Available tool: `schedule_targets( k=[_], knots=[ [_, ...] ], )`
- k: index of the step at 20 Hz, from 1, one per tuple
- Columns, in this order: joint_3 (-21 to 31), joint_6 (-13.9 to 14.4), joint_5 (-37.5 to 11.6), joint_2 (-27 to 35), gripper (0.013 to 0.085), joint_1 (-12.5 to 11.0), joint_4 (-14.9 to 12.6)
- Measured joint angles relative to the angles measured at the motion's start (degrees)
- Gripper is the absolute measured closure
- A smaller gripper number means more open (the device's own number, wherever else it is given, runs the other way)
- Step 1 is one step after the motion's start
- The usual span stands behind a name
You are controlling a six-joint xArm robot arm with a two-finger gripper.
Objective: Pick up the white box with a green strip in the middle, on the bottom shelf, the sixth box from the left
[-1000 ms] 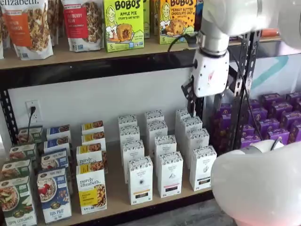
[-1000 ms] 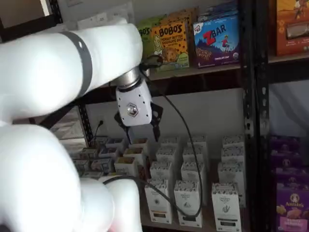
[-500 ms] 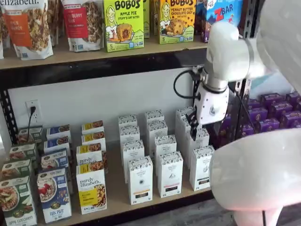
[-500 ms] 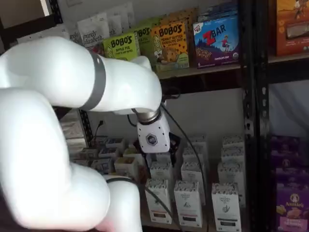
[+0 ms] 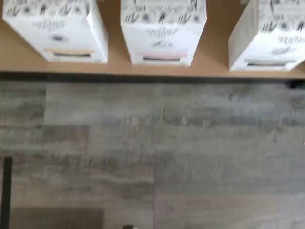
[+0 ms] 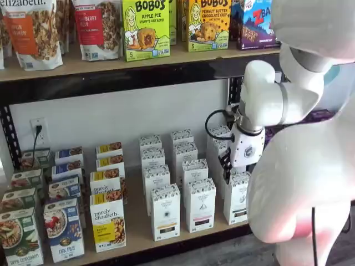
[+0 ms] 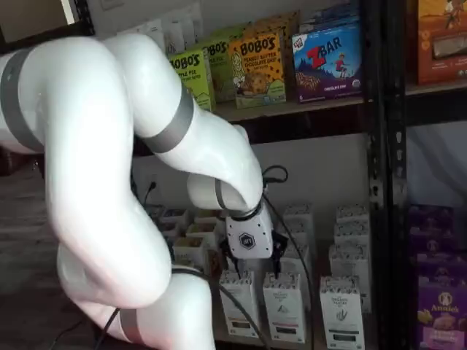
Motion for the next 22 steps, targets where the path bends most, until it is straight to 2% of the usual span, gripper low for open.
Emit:
schedule_targets(
  k=[4,6,9,15,16,19,22],
  knots=[
    [-0.9,-0.5,-5.2,5.8,0.0130,-0.1,0.2],
    [-1.6,0.7,-6.5,8.3,0.0130,-0.2,-1.1],
    [-2.8,2.2,-11.8,14.3,0.0130,-0.3,-2.9],
    [-5.5,-0.7,-19.7,23.5,0.0130,1.3,1.5],
    [-6.2,-0.3,-20.6,24.9,0.0130,1.4,1.3],
    [-8.6,6.2,-22.0,29.5,0.0130,0.5,-6.1],
    [-10.3,9.7,-22.9,32.6,0.0130,-0.7,-10.8]
  ],
)
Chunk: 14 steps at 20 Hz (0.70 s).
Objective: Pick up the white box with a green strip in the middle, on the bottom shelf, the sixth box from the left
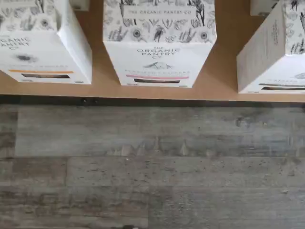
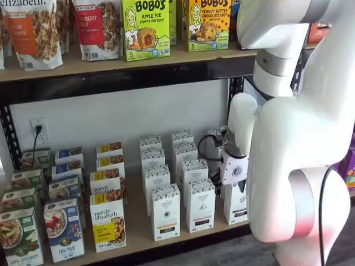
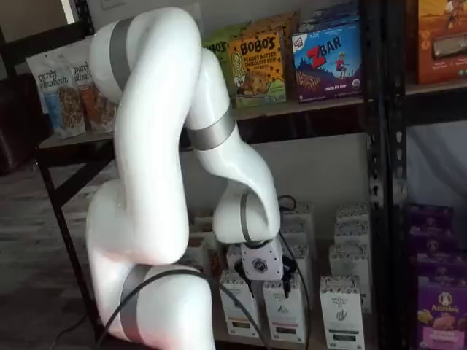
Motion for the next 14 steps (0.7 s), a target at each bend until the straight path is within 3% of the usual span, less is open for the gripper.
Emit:
schedule_targets(
  k=[1,6,9,11,14],
  knots=[
    [-0.7,1.2,-0.8,1.4,0.0130,-0.8,-2.0],
    [-4.4,2.1,-2.3,6.6,0.0130,-4.4,-6.5],
    [-7.8,7.8,-2.2,9.9,0.0130,-7.2,-14.9],
    [-10.0,6.3,-2.7,12.4,0.0130,-8.0,-14.2],
    [-13.3,-1.3,-2.6,15.8,0.0130,-7.8,-6.6]
  ],
)
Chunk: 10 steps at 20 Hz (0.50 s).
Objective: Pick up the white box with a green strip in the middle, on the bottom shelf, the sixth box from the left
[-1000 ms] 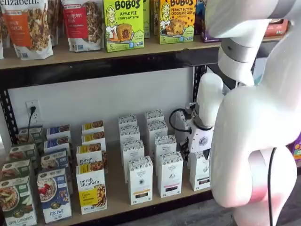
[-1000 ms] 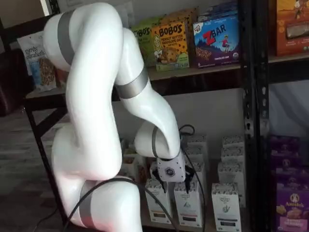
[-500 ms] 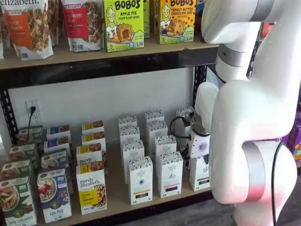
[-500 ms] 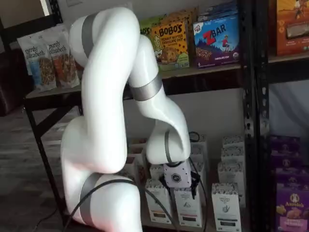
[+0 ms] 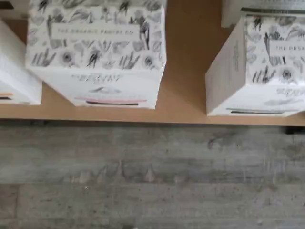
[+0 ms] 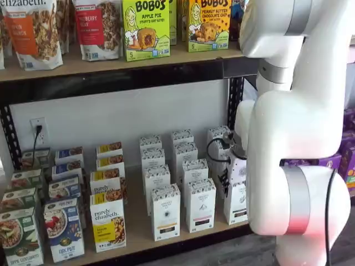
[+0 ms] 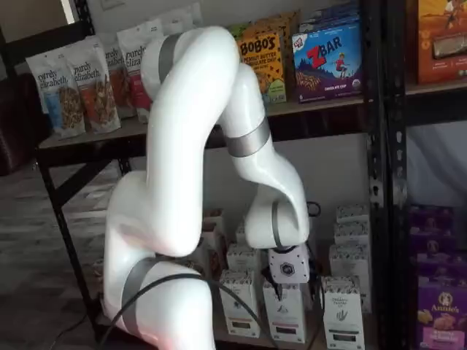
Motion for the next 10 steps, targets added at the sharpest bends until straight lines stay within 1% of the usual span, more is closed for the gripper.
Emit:
schedule_targets(
  k=[2,3,4,5,9,10],
  knots=[
    [-2.6,-2.0,0.7,2.3,0.0130,-0.5,1.5],
    [-4.0,-3.9,0.9,3.4,0.0130,-0.7,3.2],
    [-5.1,-7.1,0.8,4.5,0.0130,-0.6,6.5],
    [-6.5,-9.8,0.7,5.7,0.0130,-0.6,9.2],
    [-11.2,-12.3,2.2,9.2,0.0130,-1.7,10.7],
    [-12.0,-12.4,2.4,9.7,0.0130,-1.9,10.6]
  ],
)
